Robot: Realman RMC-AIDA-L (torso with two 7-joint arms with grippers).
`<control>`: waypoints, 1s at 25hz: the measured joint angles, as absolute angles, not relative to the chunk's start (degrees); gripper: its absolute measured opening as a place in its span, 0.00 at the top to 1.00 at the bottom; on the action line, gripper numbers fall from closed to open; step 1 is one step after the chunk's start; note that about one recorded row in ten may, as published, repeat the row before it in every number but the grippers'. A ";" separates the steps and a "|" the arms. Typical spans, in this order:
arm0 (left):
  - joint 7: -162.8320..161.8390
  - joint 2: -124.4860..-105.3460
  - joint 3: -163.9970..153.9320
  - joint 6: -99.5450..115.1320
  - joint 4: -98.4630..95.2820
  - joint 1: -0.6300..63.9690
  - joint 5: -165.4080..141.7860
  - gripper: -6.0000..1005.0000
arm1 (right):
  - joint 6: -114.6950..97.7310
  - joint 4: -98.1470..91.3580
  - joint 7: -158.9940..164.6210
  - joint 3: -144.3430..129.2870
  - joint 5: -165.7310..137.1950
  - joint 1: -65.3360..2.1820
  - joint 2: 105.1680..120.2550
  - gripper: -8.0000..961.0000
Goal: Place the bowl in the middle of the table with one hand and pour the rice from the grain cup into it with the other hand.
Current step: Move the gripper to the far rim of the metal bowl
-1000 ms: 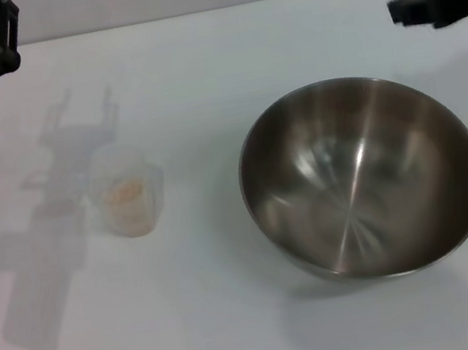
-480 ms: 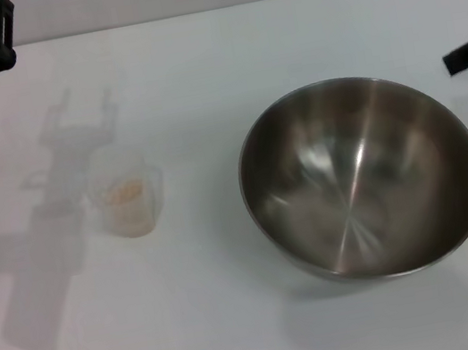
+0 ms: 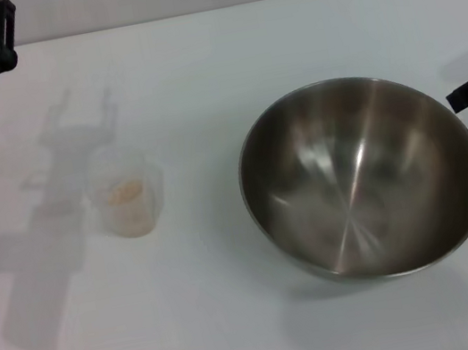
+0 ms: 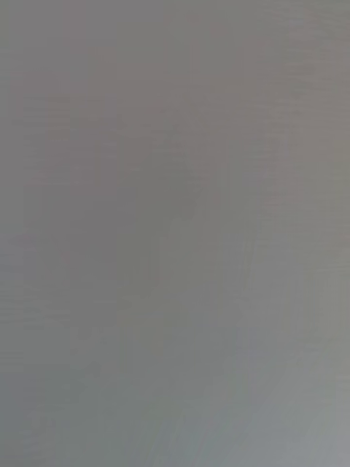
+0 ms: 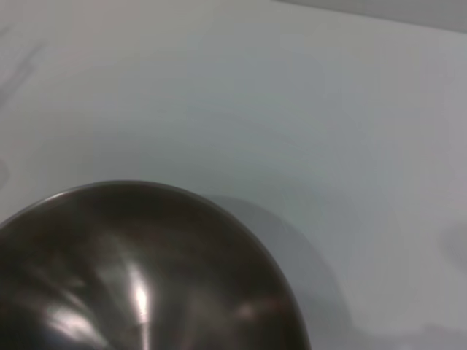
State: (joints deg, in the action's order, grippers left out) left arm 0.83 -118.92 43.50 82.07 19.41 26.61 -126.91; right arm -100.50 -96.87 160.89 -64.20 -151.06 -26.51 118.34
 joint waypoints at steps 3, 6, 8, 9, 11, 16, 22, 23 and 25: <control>0.81 -118.92 43.50 82.05 19.40 26.45 -126.91 0.42 | -99.09 -93.99 159.92 -64.20 -150.79 -26.89 118.43 0.34; 0.80 -118.92 43.50 82.04 19.25 26.37 -126.91 0.42 | -97.78 -91.63 158.74 -64.25 -150.56 -27.13 118.76 0.35; 0.79 -118.92 43.50 82.02 19.18 26.21 -126.91 0.42 | -96.76 -89.83 158.23 -64.29 -150.51 -27.43 118.81 0.35; 0.78 -118.92 43.50 82.01 19.16 26.06 -126.91 0.42 | -95.82 -88.08 157.80 -64.35 -149.90 -27.73 118.82 0.35; 0.79 -118.92 43.50 82.00 19.16 26.01 -126.91 0.42 | -95.49 -87.23 157.45 -64.32 -149.22 -27.82 118.83 0.35; 0.77 -118.92 43.50 82.00 19.02 25.81 -126.91 0.42 | -93.92 -84.35 156.50 -64.22 -147.16 -27.81 118.83 0.36; 0.38 -119.00 43.37 82.00 18.72 25.67 -126.91 0.42 | -93.45 -82.21 156.46 -64.67 -147.12 -27.85 118.83 0.37; -0.05 -119.00 43.37 81.99 18.69 25.63 -126.91 0.42 | -93.54 -82.13 156.43 -64.70 -147.14 -27.85 118.83 0.37; -0.75 -119.00 43.41 82.00 18.58 25.55 -126.91 0.42 | -93.68 -81.78 156.40 -64.75 -147.26 -27.86 118.83 0.37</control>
